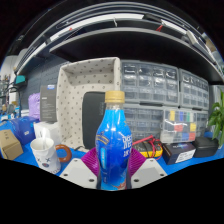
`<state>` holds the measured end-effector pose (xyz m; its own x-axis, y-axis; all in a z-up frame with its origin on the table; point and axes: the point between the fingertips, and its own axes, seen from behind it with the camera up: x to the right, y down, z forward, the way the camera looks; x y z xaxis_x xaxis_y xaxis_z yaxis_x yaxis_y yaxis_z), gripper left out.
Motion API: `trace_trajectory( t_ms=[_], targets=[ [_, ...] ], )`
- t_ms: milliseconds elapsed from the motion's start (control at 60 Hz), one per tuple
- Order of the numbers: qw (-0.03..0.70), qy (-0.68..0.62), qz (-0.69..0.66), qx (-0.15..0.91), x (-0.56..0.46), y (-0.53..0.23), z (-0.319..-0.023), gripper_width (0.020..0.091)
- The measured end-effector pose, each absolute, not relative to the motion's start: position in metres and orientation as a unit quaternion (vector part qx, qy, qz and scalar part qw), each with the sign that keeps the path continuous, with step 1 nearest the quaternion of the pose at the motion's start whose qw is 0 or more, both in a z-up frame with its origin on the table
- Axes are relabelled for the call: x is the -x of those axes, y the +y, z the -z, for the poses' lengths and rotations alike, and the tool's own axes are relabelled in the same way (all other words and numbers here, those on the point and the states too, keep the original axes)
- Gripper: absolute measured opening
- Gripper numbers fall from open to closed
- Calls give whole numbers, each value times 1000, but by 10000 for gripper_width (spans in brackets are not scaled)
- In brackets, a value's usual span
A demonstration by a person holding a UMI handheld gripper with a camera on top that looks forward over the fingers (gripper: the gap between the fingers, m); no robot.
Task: Pour water
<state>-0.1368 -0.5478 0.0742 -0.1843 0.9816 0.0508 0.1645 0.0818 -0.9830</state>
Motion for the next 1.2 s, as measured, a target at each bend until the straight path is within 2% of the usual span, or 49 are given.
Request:
trace_trajectory(
  t_ms=[183,250,283,333,750,1200],
  targets=[
    [416,-596,-475,496,136,-543,-73,509],
    [404,-599,-461,515,129,-539,-67,701],
    [403,-598,-458,520,125,-537,-68,769],
    [400,-595,-455,528,115,-535,-69,794],
    [378,-586,-403,593,-19,-524,-60,816],
    [428,-568,-377,592,-84,-498,-108,819]
  ],
)
